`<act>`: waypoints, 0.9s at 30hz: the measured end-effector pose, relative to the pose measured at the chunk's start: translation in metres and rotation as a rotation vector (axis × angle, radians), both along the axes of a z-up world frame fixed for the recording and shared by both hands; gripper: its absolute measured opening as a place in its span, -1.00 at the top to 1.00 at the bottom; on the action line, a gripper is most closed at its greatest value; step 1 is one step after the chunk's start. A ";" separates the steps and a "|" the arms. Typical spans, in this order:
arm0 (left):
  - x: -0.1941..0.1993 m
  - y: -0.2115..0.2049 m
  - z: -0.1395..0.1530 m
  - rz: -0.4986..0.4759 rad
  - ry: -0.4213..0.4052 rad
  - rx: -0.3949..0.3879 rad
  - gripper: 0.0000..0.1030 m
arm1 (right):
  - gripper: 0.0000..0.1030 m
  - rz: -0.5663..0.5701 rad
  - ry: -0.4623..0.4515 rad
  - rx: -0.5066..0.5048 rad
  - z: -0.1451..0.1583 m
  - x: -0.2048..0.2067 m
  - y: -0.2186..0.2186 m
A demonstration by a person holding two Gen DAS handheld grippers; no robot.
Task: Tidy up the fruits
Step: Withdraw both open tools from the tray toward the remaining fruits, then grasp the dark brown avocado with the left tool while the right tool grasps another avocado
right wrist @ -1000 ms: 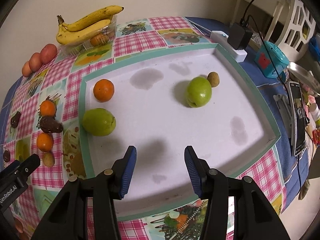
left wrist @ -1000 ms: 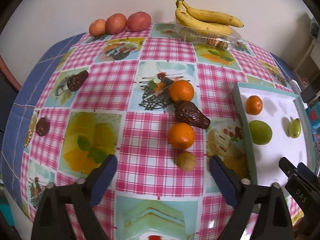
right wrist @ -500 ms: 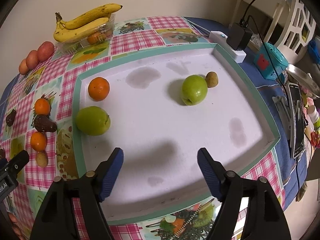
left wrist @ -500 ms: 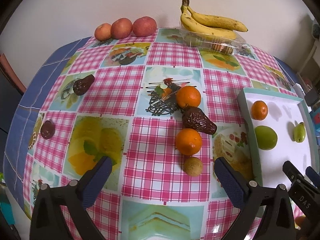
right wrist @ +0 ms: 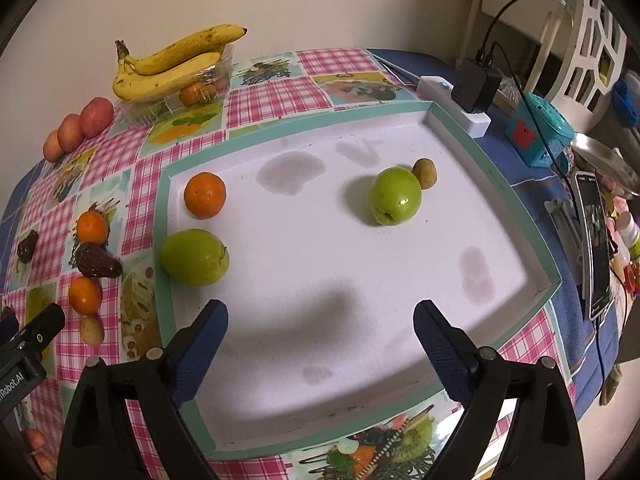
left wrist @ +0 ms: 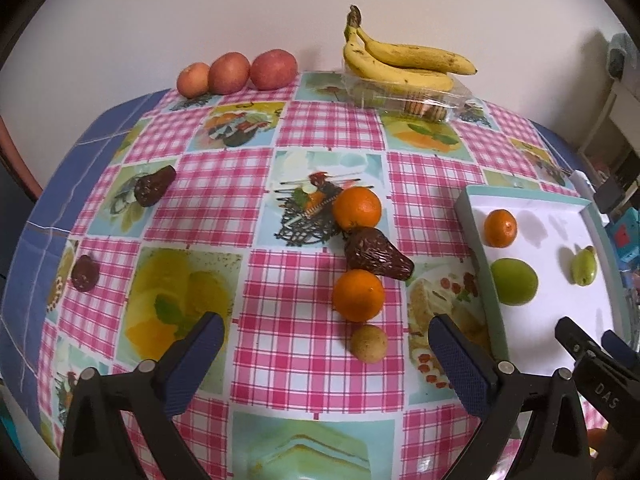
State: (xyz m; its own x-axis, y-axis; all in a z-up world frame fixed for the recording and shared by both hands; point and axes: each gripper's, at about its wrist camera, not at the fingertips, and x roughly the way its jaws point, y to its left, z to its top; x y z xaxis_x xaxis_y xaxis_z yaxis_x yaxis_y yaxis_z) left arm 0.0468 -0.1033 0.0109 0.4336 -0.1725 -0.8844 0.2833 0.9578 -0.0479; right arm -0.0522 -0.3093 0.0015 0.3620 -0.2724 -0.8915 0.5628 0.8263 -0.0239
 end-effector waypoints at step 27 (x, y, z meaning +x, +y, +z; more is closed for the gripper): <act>0.061 0.145 0.018 0.265 -0.036 -0.017 -1.00 | -0.83 0.090 -0.101 0.067 0.015 0.026 0.035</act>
